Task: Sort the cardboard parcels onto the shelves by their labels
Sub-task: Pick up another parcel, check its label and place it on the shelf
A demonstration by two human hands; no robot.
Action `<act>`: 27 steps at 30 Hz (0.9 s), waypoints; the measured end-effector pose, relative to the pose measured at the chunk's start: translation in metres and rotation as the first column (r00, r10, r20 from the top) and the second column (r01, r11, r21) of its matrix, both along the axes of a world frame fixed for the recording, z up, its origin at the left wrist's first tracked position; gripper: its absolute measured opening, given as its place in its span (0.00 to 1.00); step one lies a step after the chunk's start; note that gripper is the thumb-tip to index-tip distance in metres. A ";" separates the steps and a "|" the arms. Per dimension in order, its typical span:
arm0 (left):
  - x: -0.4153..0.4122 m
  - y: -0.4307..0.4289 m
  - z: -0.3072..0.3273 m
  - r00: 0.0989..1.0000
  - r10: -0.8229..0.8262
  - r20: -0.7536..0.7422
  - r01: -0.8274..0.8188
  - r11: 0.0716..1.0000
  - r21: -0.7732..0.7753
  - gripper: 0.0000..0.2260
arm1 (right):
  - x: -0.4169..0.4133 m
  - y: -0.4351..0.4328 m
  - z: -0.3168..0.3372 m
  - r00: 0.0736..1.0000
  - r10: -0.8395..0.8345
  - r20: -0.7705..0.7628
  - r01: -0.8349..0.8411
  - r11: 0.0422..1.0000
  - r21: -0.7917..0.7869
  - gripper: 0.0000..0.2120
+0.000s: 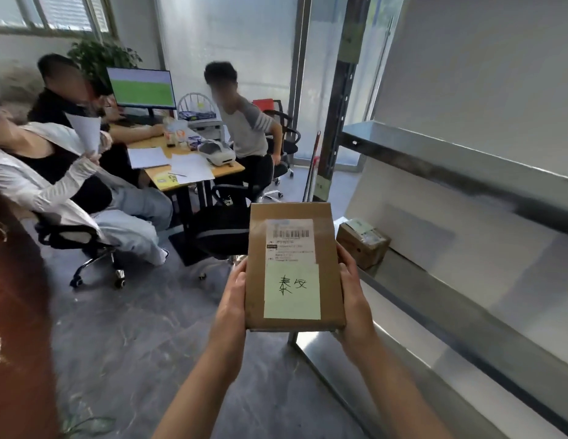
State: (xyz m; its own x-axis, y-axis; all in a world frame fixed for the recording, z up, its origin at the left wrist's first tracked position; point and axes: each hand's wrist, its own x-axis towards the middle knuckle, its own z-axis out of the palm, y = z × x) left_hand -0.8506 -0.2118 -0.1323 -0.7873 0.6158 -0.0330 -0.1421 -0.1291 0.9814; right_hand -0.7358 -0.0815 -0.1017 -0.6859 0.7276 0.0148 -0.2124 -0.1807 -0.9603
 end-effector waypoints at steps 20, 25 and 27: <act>-0.171 0.183 0.045 0.980 -0.173 -0.101 0.170 0.985 -0.041 0.17 | -0.148 0.172 0.016 0.981 -0.132 -0.145 0.138 0.990 0.032 0.15; -0.190 0.219 0.046 0.975 -0.218 -0.045 0.219 0.975 0.018 0.16 | -0.161 0.196 0.020 0.974 -0.193 -0.115 0.201 0.977 0.065 0.17; -0.199 0.232 0.048 0.968 -0.247 -0.046 0.248 0.969 0.020 0.16 | -0.166 0.204 0.023 0.972 -0.212 -0.101 0.220 0.973 0.069 0.17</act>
State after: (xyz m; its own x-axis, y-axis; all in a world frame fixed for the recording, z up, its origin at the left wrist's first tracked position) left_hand -1.0500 0.0206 -0.0847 -0.6105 0.7919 0.0161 -0.1303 -0.1205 0.9841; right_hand -0.9021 0.1229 -0.0783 -0.5056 0.8523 0.1342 -0.3268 -0.0452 -0.9440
